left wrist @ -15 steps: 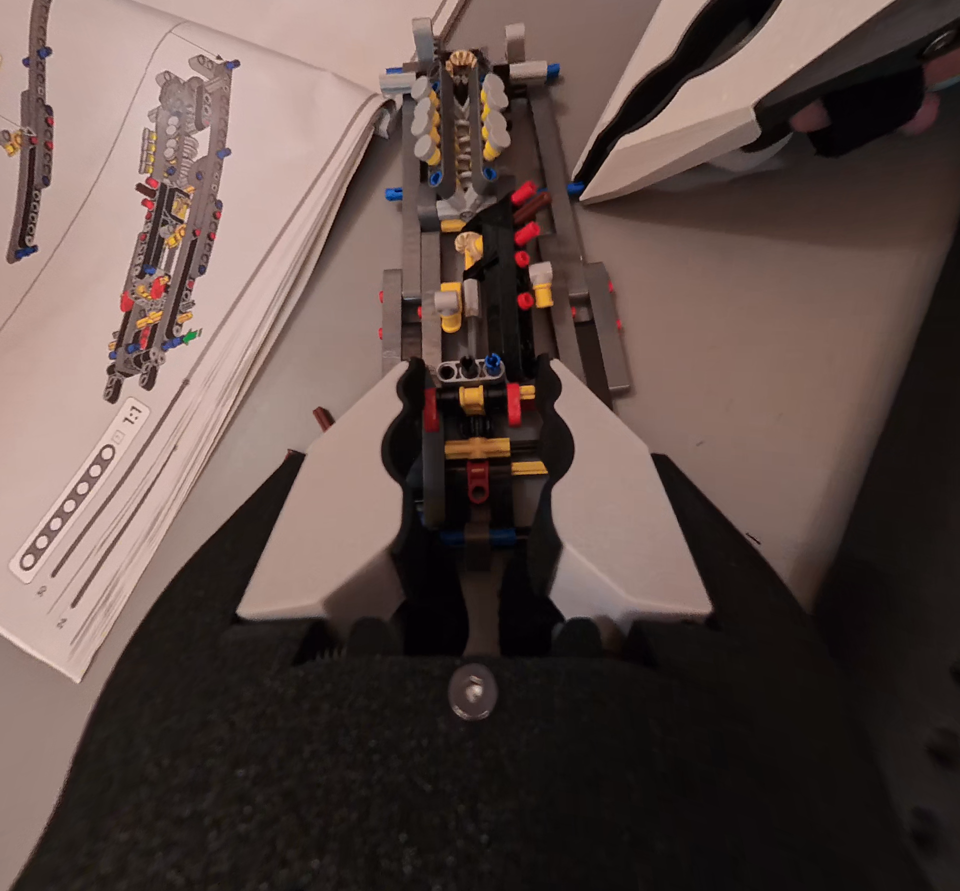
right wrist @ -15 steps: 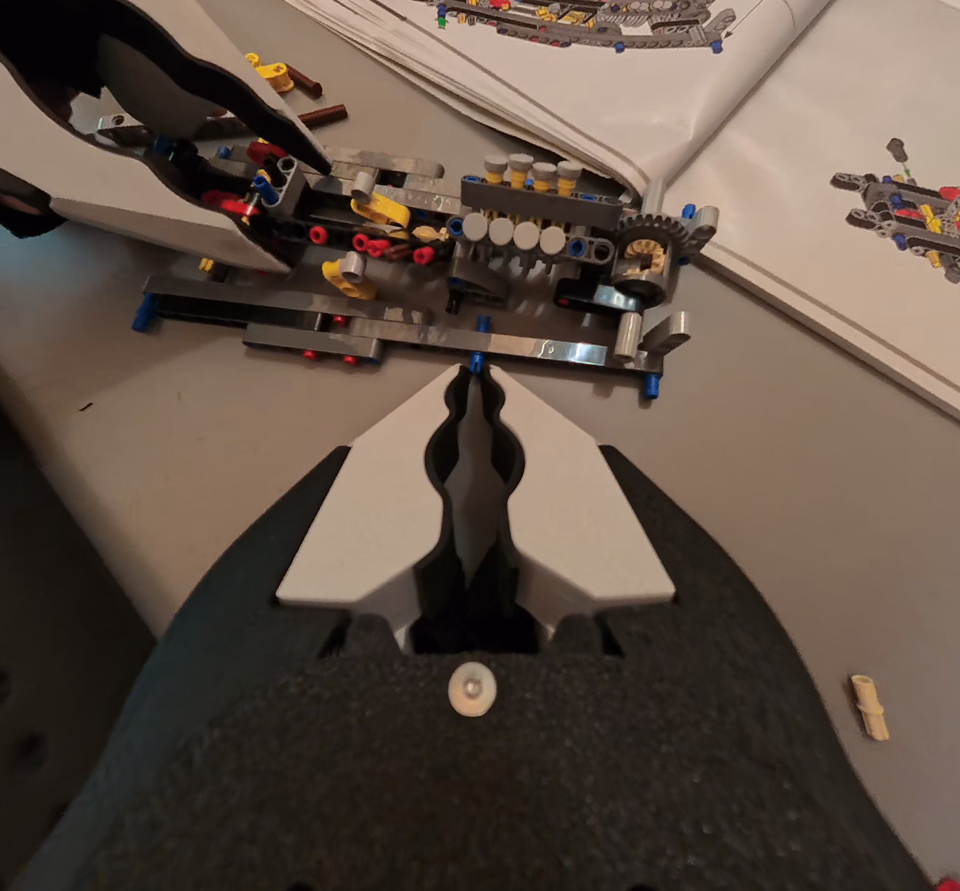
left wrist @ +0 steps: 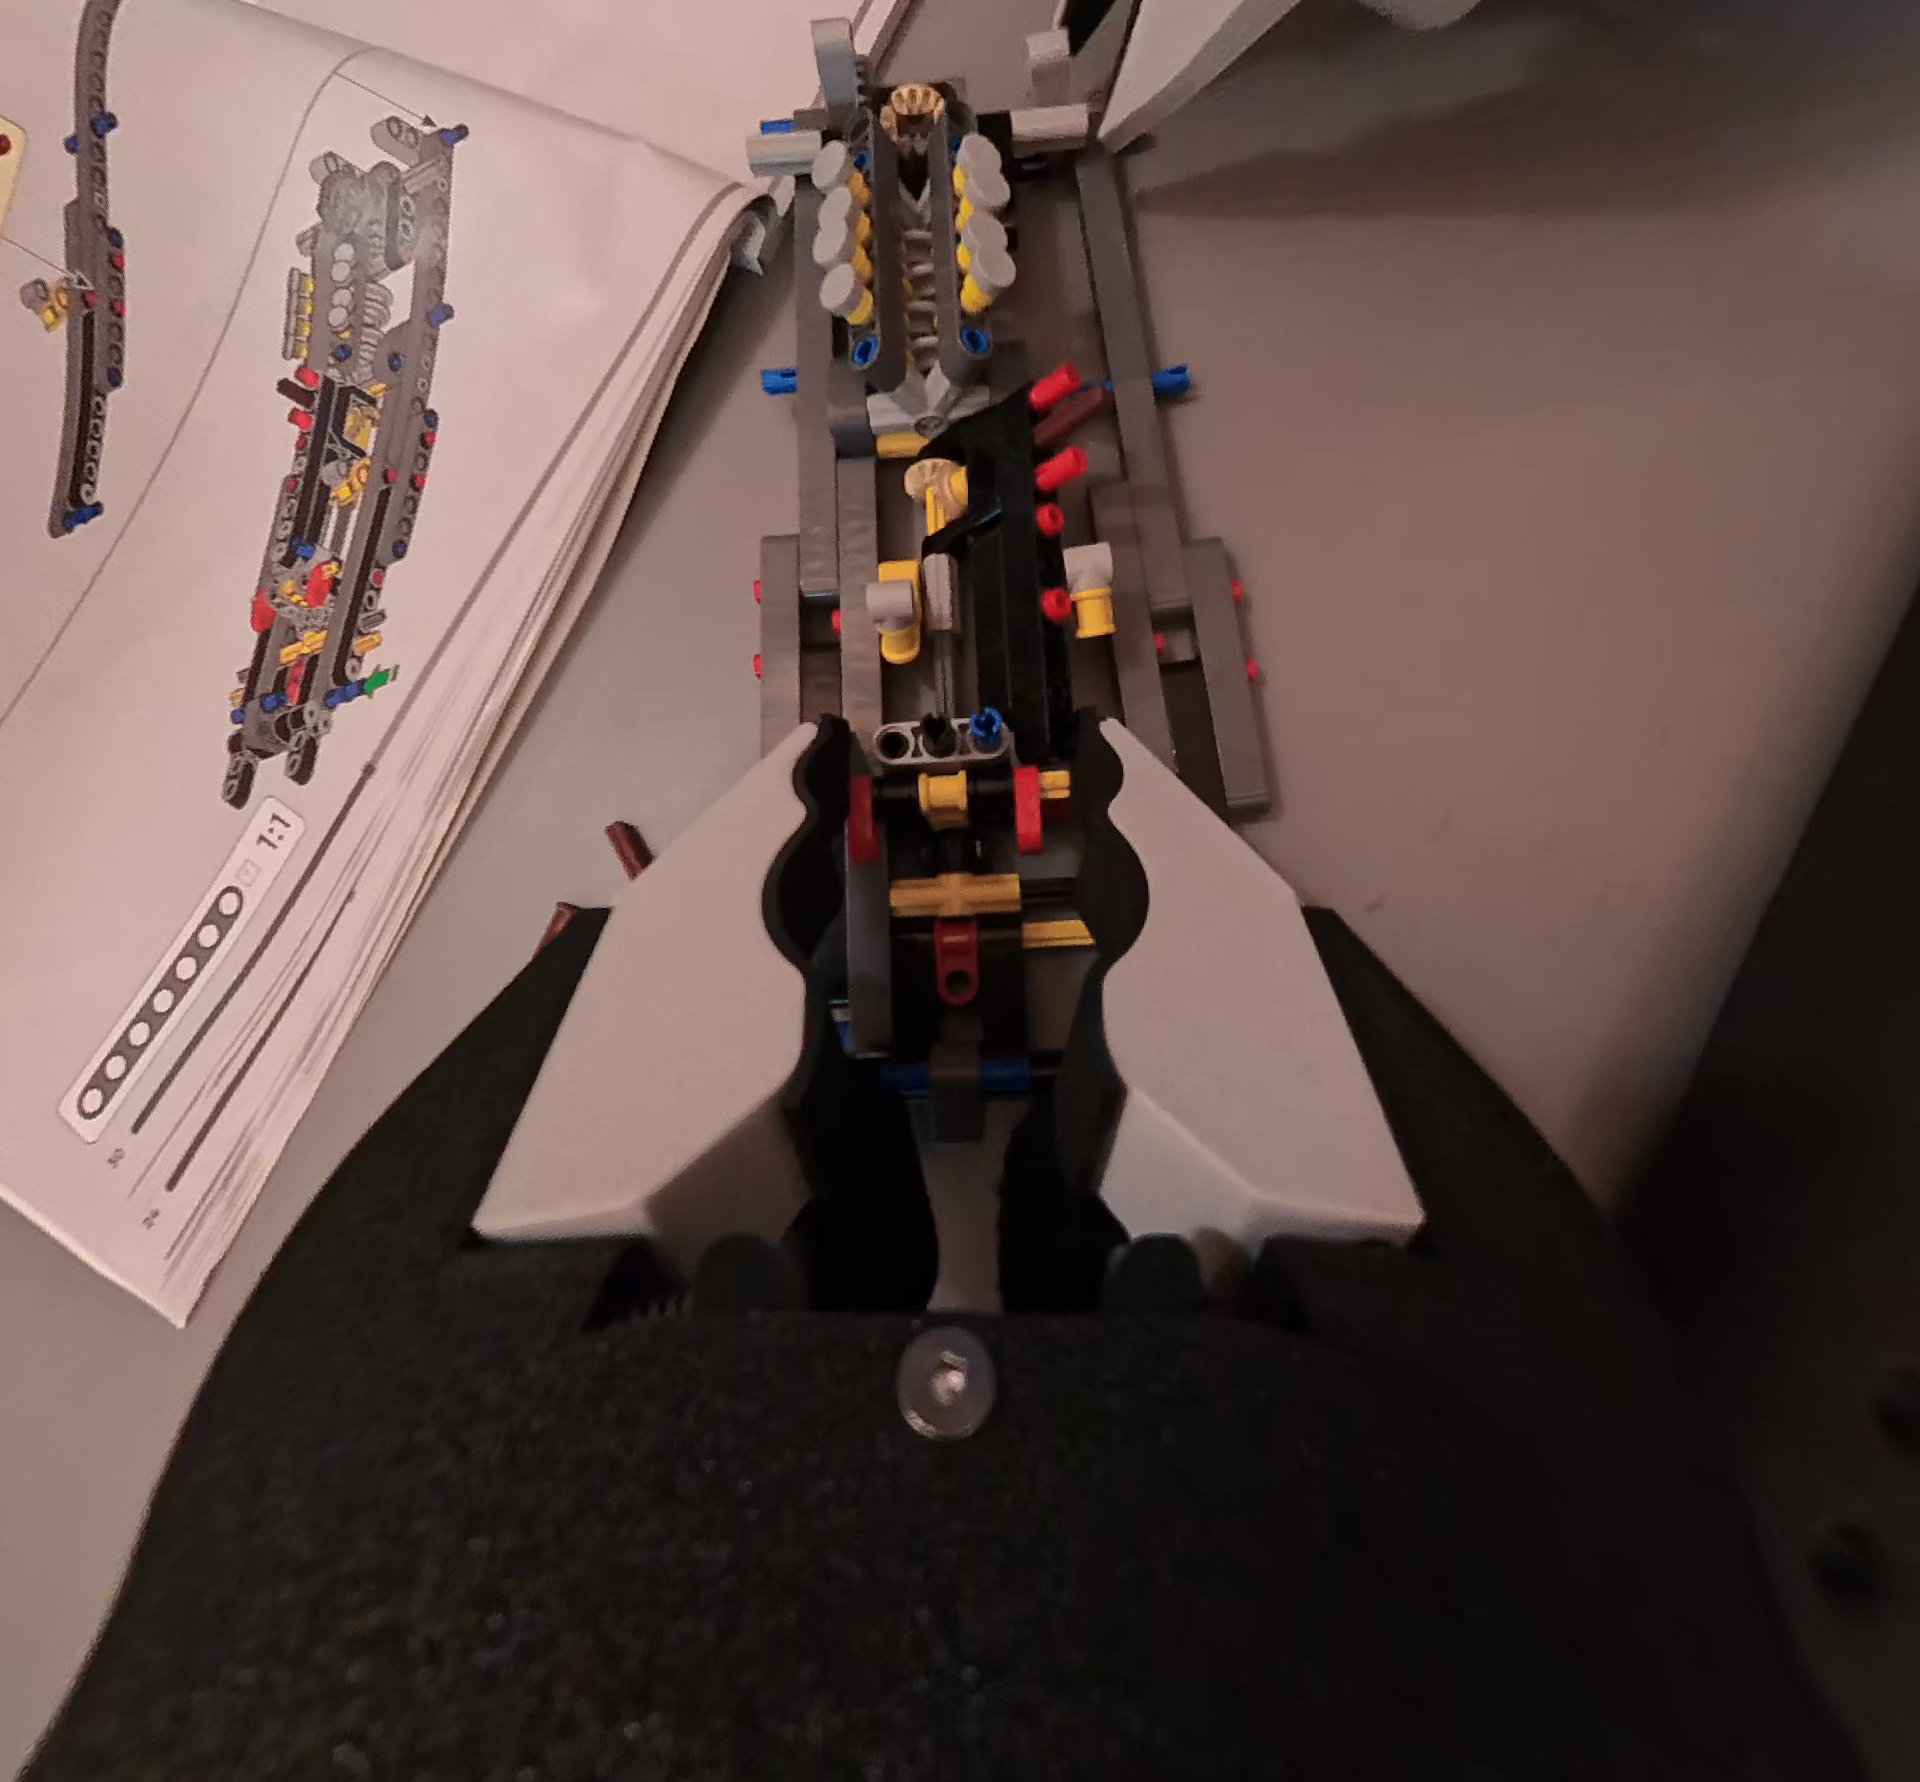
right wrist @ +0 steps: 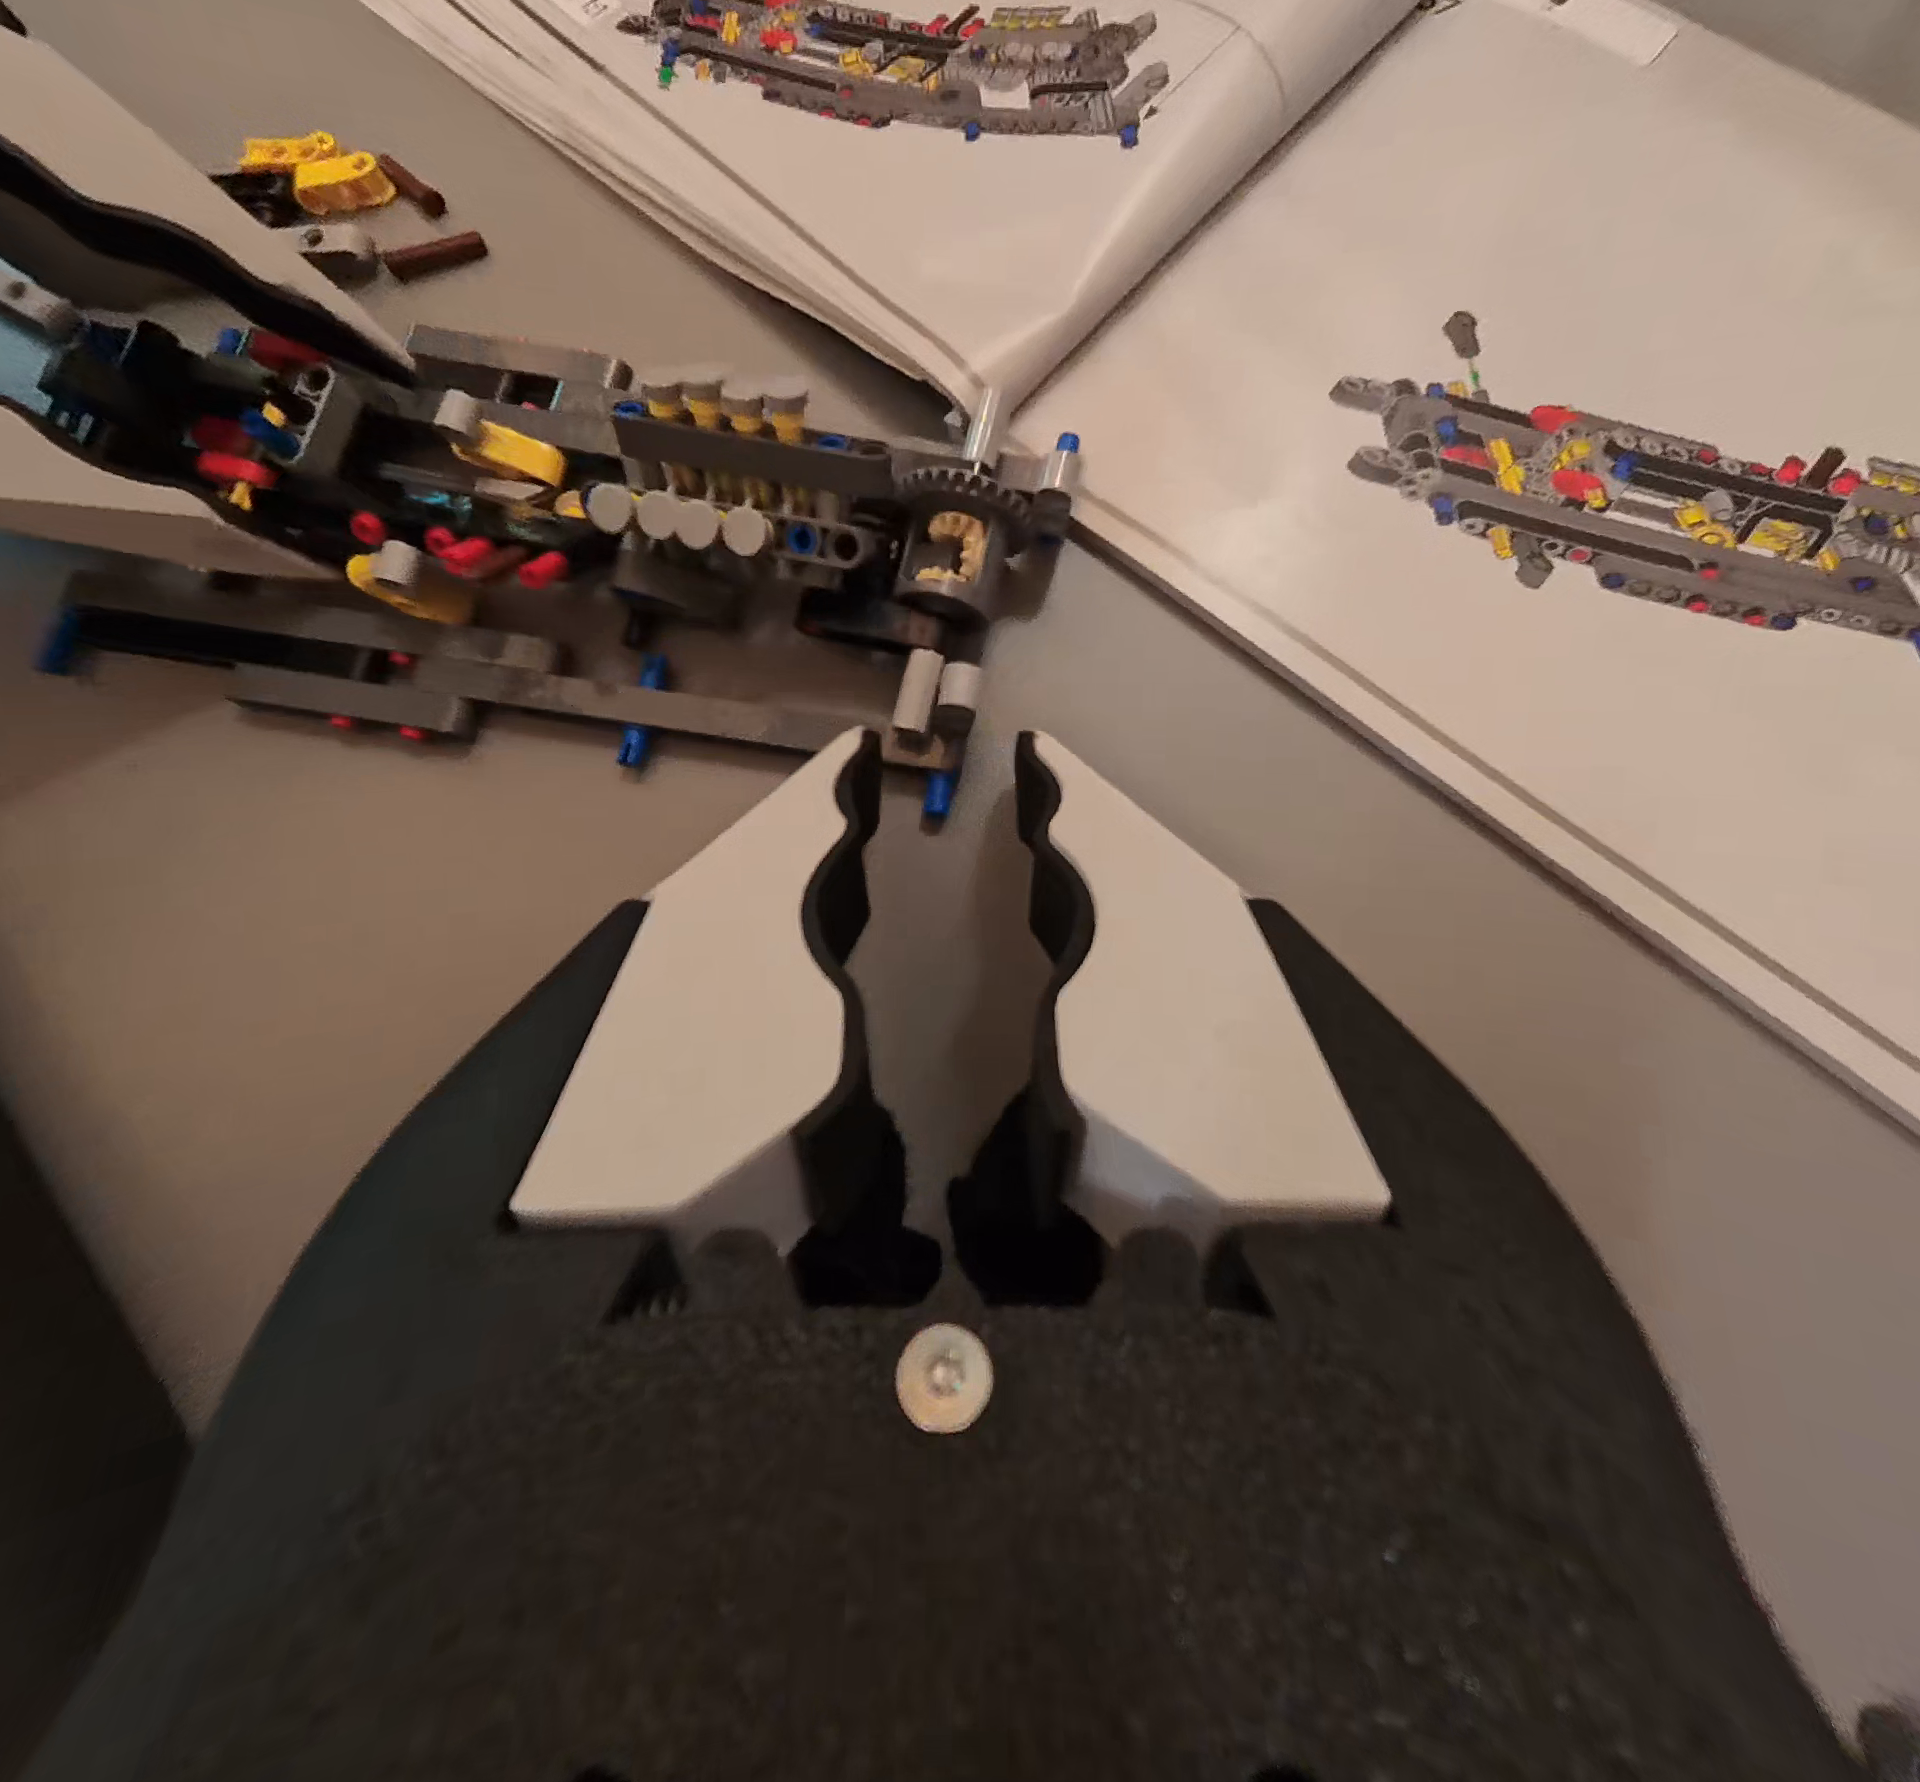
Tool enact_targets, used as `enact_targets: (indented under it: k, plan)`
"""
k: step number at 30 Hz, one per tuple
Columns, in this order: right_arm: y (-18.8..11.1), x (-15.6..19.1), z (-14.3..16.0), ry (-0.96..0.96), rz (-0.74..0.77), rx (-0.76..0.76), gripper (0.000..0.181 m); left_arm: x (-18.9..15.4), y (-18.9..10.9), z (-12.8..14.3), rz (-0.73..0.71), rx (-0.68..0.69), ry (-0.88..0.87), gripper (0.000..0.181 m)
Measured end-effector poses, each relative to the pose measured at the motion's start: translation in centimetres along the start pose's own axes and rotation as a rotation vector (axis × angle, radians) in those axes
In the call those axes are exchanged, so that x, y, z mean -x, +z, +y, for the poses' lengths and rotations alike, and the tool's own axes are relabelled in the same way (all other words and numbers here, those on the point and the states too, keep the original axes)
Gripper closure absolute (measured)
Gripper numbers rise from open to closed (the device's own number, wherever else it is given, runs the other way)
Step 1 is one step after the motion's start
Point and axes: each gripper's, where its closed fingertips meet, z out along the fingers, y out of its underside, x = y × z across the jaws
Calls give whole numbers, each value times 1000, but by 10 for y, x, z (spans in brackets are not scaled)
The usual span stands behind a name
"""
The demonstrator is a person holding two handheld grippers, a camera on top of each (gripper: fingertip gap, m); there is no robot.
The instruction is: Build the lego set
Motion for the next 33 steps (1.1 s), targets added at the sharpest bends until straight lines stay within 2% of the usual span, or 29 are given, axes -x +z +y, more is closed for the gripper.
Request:
enact_targets:
  k: [5, 7, 9, 12, 15, 17, 19, 22, 26, 30, 33]
  plan:
    - [0, 10, 6, -32, -85, 32, 154, -3, -1, 0, 30, -3, -16, 140]
    - [-7, 3, 5, -94, -46, 66, 151, -3, -1, 0, 39, -5, -23, 140]
    - [-18, 8, -5, -196, -70, 64, 150, -3, -1, 0, 52, -12, -30, 140]
    - [-29, 35, -2, -449, -244, 198, 115, -4, -1, 0, 82, -22, -49, 140]
    - [-21, 37, -1, -733, -281, 359, 90, -5, -2, 0, 119, -33, -78, 140]
    - [-10, 25, -14, -870, -245, 389, 90, -5, -2, 0, 137, -40, -94, 140]
    - [-3, 29, -25, -911, -299, 395, 84, -5, -2, 0, 134, -45, -94, 140]
    - [11, 36, -25, -1001, -353, 420, 75, -5, -2, 0, 120, -43, -84, 140]
    - [32, 41, -15, -1059, -380, 471, 75, -5, -1, 0, 88, -29, -59, 140]
    - [32, 51, -7, -1011, -459, 514, 99, -8, 0, -2, 59, -18, -45, 140]
    - [31, 51, -6, -988, -466, 514, 99, -10, 0, -2, 58, -7, -50, 140]
